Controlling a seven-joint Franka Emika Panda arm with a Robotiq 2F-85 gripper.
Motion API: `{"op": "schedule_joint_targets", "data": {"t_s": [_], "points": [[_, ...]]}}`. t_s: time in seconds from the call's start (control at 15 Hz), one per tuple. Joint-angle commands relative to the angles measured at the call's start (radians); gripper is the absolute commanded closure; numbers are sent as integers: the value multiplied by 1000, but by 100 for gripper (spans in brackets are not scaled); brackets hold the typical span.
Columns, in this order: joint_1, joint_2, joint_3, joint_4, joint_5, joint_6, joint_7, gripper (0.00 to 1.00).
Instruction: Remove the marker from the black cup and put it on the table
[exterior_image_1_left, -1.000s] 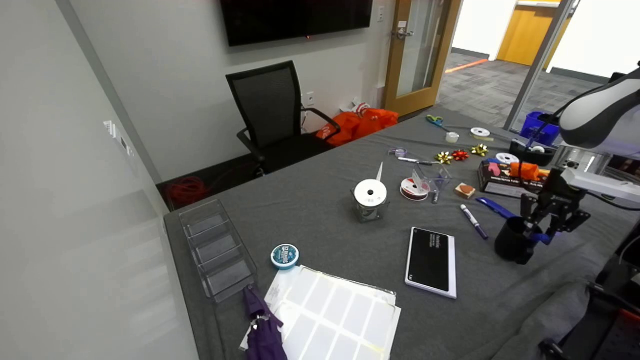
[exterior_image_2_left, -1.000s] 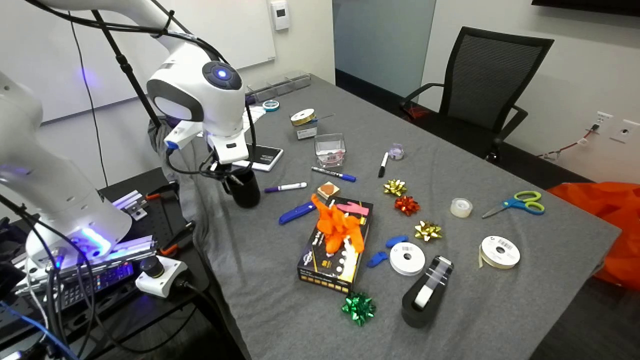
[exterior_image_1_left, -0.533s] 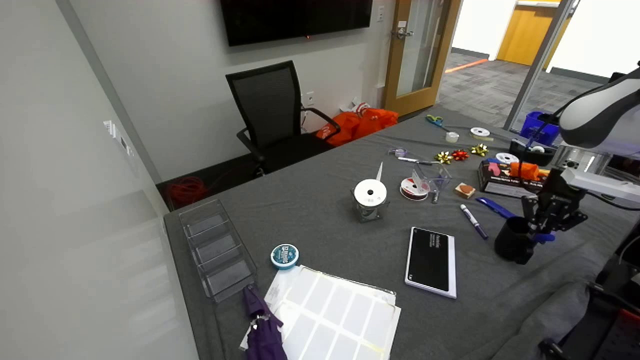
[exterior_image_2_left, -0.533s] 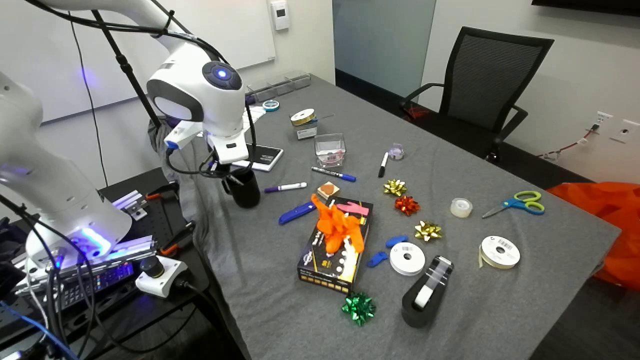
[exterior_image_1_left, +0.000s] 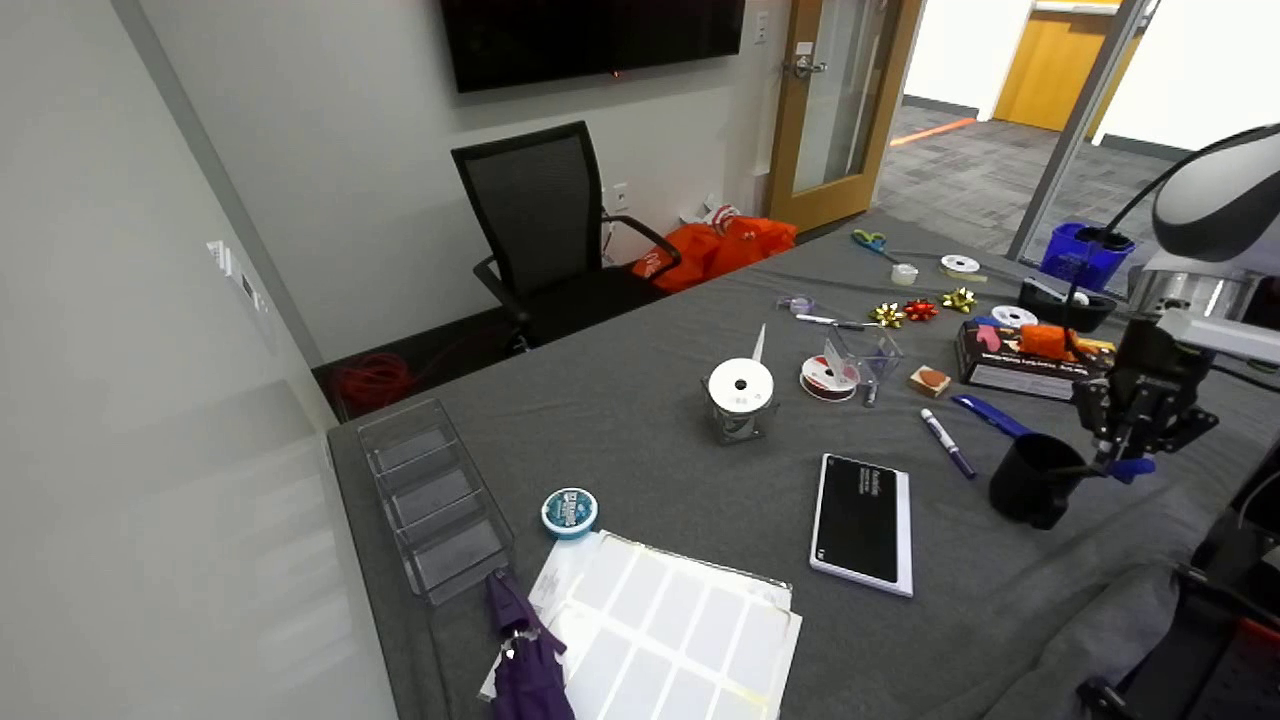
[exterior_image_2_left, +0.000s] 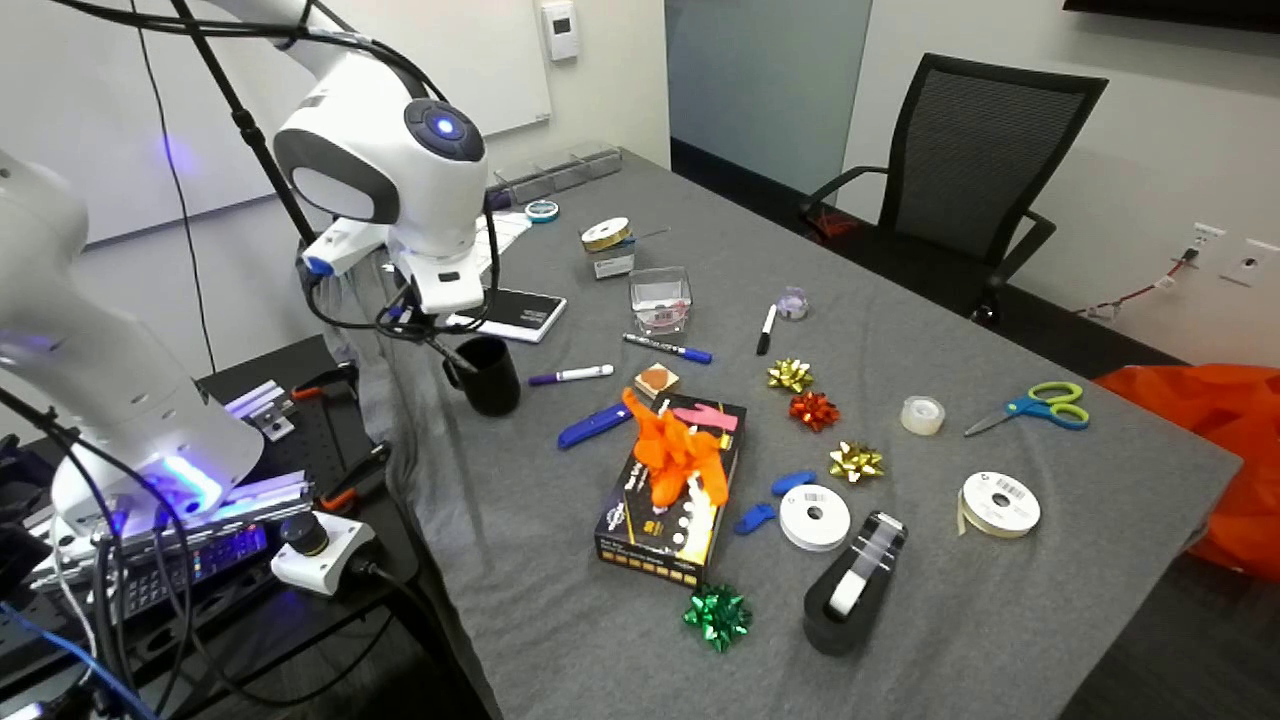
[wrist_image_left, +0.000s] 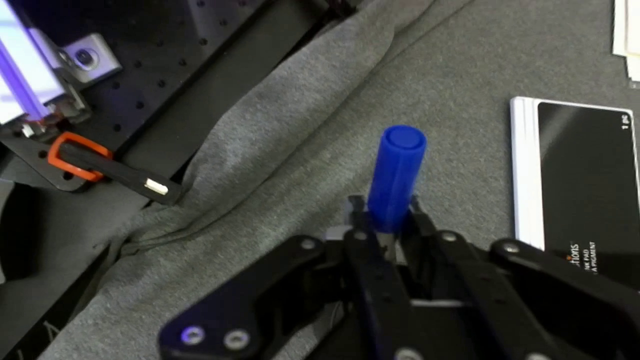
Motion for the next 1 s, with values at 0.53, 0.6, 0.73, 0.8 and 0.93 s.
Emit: {"op": "schedule_joint_targets", "data": {"t_s": [0.53, 0.6, 0.73, 0.8, 0.93], "points": [[-24, -255, -2, 69, 78, -396, 3, 95], [-15, -259, 8, 76, 117, -370, 10, 95], [8, -247, 33, 98, 211, -312, 23, 95], [20, -239, 47, 110, 256, -279, 27, 95], [47, -203, 88, 145, 352, -178, 56, 95]]}}
